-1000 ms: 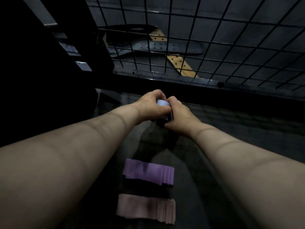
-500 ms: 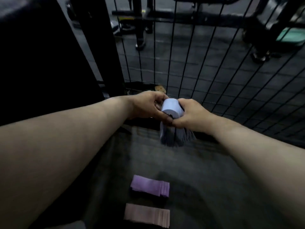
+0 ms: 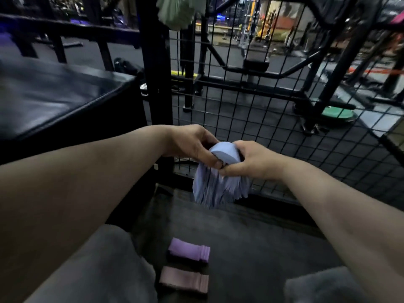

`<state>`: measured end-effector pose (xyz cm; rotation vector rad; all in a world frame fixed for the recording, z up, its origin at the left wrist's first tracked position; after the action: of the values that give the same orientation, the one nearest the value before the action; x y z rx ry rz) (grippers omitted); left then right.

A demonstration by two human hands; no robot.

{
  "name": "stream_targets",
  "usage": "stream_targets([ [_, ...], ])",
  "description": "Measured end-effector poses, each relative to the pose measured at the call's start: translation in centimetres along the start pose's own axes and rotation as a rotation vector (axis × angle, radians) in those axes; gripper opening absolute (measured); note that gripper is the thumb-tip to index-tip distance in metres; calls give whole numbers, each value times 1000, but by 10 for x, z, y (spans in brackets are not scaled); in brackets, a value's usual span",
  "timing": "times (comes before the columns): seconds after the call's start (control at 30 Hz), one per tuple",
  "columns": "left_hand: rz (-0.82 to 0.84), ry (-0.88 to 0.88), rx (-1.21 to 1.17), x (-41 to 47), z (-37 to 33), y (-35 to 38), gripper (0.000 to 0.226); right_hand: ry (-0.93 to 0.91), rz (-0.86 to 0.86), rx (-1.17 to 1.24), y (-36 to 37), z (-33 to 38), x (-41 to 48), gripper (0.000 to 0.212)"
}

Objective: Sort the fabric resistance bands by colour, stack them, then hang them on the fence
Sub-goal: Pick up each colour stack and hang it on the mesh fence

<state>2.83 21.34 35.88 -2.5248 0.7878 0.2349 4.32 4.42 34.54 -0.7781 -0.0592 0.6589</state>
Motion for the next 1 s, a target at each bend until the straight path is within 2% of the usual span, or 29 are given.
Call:
stream_targets([
  [0.1, -15, 50, -60, -22, -22, 5, 38, -20, -23, 86, -11, 21, -24, 43],
  [0.23, -36, 111, -109, -42, -44, 8, 51, -41, -54, 205, -23, 45, -46, 51],
  [0.4, -112, 182, -67, -70, -76, 13, 47, -105, -111, 129, -37, 66, -74, 48],
  [0.5, -164, 241, -50, -81, -93, 13, 47, -191, -176, 85, -42, 78, -89, 57],
  [0.67, -235, 297, -26, -95, -116, 15, 48, -234, -258, 45, -50, 95, -107, 38],
  [0.87, -184, 272, 14, -106, -134, 20, 55, -236, -262, 190, -62, 106, -129, 28],
  [1.0, -178, 276, 51, -109, -142, 23, 53, -260, -227, 227, -66, 112, -138, 41],
])
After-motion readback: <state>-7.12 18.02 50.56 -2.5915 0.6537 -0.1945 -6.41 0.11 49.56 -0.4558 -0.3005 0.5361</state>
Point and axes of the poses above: each hand's wrist, its own x-axis towards the middle knuckle, its own y-axis out of the palm, z = x × y, the point moved 4 cm from there along x, towards the middle knuckle, and after that the axes turned 2 degrees about z, right-handed, at the moved point
